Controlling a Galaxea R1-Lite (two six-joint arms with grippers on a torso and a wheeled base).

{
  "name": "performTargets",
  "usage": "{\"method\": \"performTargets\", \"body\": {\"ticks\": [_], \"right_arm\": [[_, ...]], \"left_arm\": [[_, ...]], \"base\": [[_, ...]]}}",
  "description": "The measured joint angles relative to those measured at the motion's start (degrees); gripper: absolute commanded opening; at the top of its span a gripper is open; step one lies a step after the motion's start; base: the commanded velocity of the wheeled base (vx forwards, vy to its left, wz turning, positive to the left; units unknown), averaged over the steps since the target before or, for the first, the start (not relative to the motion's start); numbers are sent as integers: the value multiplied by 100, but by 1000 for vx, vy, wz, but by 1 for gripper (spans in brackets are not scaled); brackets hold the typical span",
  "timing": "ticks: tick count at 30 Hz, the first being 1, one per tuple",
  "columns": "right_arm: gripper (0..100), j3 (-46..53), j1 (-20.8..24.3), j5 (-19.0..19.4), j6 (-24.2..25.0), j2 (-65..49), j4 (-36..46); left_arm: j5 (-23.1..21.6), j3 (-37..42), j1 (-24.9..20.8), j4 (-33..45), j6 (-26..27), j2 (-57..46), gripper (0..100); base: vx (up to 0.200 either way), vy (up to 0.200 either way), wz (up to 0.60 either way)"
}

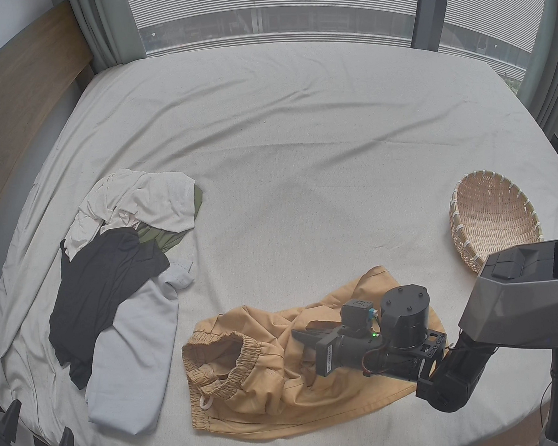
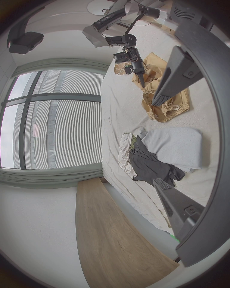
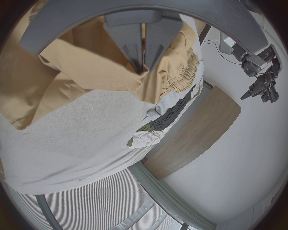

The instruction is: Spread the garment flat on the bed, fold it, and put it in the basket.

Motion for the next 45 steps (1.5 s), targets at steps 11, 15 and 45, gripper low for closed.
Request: {"method": "performTargets", "body": {"ticks": [11,15,45], "right_arm": [[0,813,-375,18,12,-286,-596],[0,922,-439,27,12,-321,-720],[0,1111,-430,30,26,-332,-934]], "left_arm": [[-107,0,6,-22,72,0,100],[-121,0,9,-26,90,0,100],[-794,-2555,-660,-751,-1282,2377,100]], "base": [[0,0,0],[0,0,0],[0,0,0]]}}
